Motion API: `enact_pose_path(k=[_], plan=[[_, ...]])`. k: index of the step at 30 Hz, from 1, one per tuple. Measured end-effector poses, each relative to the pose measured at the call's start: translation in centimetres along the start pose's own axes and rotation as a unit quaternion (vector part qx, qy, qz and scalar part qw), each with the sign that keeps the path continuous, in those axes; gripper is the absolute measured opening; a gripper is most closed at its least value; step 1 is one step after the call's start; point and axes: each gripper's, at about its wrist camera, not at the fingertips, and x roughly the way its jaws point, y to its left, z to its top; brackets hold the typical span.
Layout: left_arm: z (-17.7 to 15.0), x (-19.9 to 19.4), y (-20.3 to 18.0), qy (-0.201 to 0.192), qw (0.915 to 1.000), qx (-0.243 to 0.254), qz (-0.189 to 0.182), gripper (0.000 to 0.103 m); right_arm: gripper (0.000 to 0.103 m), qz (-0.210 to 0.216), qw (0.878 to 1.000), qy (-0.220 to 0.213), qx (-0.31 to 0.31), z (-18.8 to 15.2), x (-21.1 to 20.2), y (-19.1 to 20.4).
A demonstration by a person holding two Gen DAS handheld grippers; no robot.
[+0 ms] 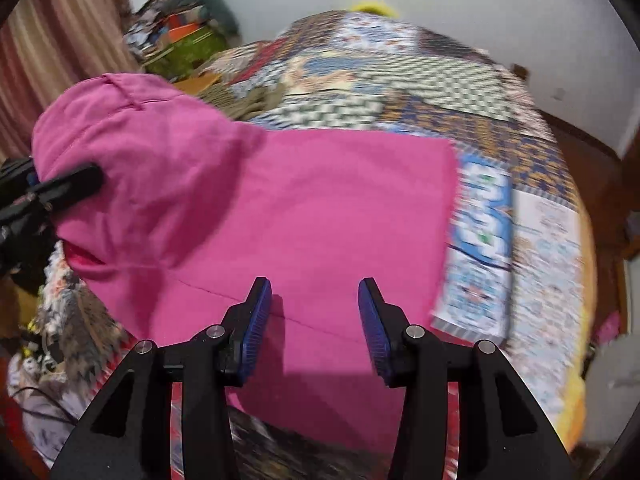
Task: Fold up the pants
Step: 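Lift the grasped trouser edge with the left gripper and fold it over, then lay the folded edge onto the trousers and open the left gripper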
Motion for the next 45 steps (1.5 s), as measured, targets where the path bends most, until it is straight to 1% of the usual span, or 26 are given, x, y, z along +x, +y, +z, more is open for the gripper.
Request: enact_pose_path(k=[5, 7, 10, 14, 17, 22, 25, 30, 37, 43, 45], plan=[[1.0, 0.1, -1.9, -0.001, 0.9996, 0.022, -0.015, 0.027, 0.042, -0.007, 1.000, 0.022, 0.017, -2.2, 0.5, -1.6], [1.5, 0.3, -2.8, -0.001, 0.9994, 0.030, -0.019, 0.027, 0.042, -0.005, 1.000, 0.017, 0.023, -2.9, 0.8, -1.7], [2.1, 0.8, -3.9, 0.002, 0.9989, 0.040, -0.027, 0.027, 0.042, 0.002, 0.999, 0.012, 0.035, -2.9, 0.8, -2.0], [2.7, 1.5, -4.9, 0.009, 0.9983, 0.039, -0.043, 0.027, 0.042, 0.017, 0.999, 0.009, 0.049, -3.2, 0.9, -2.6], [3.2, 2.2, -5.4, 0.020, 0.9972, 0.033, -0.064, 0.027, 0.042, 0.028, 0.998, 0.008, 0.058, -3.2, 1.0, -3.0], [3.7, 3.8, -6.4, 0.044, 0.9944, 0.035, -0.090, 0.027, 0.042, 0.026, 0.998, 0.001, 0.058, -3.4, 0.9, -2.8], [3.7, 4.8, -7.3, 0.057, 0.9924, 0.038, -0.102, 0.027, 0.042, 0.030, 0.997, -0.002, 0.070, -3.5, 0.6, -3.2], [3.7, 6.4, -8.3, 0.079, 0.9883, 0.032, -0.127, 0.026, 0.042, 0.019, 0.997, -0.007, 0.079, -3.8, -0.2, -4.1], [3.4, 8.3, -10.2, 0.103, 0.9851, 0.046, -0.130, 0.026, 0.042, 0.005, 0.995, -0.016, 0.101, -4.7, -1.4, -5.8], [3.1, 9.8, -10.7, 0.128, 0.9816, 0.035, -0.137, 0.027, 0.042, 0.000, 0.993, -0.024, 0.113, -5.0, -2.0, -6.7], [2.9, 10.0, -10.8, 0.136, 0.9802, 0.032, -0.140, 0.031, 0.042, 0.000, 0.993, -0.026, 0.114, -4.9, -2.1, -6.7]])
